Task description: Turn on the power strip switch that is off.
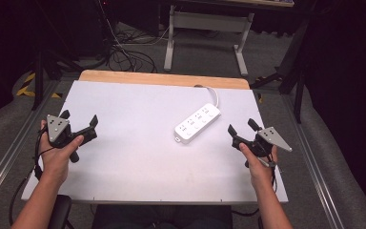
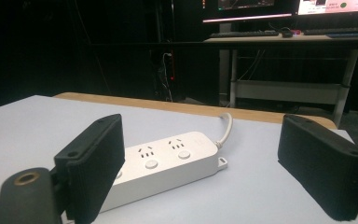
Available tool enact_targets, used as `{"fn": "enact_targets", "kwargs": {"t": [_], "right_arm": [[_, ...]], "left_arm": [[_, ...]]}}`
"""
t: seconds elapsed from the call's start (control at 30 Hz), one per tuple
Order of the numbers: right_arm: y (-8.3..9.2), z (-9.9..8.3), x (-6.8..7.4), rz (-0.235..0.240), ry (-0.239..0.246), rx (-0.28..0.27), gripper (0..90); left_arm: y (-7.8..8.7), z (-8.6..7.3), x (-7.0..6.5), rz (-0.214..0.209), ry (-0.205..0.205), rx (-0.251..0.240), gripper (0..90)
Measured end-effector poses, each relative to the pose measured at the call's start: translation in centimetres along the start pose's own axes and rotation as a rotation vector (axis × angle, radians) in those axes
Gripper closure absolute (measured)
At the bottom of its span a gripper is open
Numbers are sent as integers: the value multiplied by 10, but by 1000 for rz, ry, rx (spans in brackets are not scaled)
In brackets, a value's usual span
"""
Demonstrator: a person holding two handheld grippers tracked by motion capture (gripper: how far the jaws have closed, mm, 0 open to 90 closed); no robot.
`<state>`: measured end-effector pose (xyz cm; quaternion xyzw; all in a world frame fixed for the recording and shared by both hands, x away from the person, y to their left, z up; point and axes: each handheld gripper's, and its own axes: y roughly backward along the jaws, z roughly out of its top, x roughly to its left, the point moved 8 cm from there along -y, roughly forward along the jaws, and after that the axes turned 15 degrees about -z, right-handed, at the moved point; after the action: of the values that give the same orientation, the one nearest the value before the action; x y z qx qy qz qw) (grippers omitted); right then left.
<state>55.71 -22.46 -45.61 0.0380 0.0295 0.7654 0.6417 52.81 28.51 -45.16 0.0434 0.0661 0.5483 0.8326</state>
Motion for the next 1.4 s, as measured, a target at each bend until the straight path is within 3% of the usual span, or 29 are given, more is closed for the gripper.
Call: {"fn": "enact_targets", "kwargs": {"t": [0.13, 0.37, 0.53, 0.67, 0.9, 1.23, 1.4], "right_arm": [[1, 2, 0, -4, 8, -16, 328], [3, 4, 0, -1, 25, -34, 520], [4, 5, 1, 18, 27, -41, 597], [5, 6, 2, 45, 12, -35, 730], [8, 6, 3, 74, 7, -19, 860], [7, 9, 6, 80, 66, -29, 900], [3, 15, 6, 86, 68, -46, 900]], "left_arm": [[0, 0, -1, -5, 0, 2, 62], [-1, 0, -1, -8, 1, 0, 65], [-2, 0, -2, -9, 0, 0, 68], [-2, 0, -2, -11, 1, -1, 72], [-2, 0, -2, -12, -1, 2, 74], [-4, 0, -3, -15, -1, 3, 78], [-4, 0, -3, -17, -3, 2, 78]]}}
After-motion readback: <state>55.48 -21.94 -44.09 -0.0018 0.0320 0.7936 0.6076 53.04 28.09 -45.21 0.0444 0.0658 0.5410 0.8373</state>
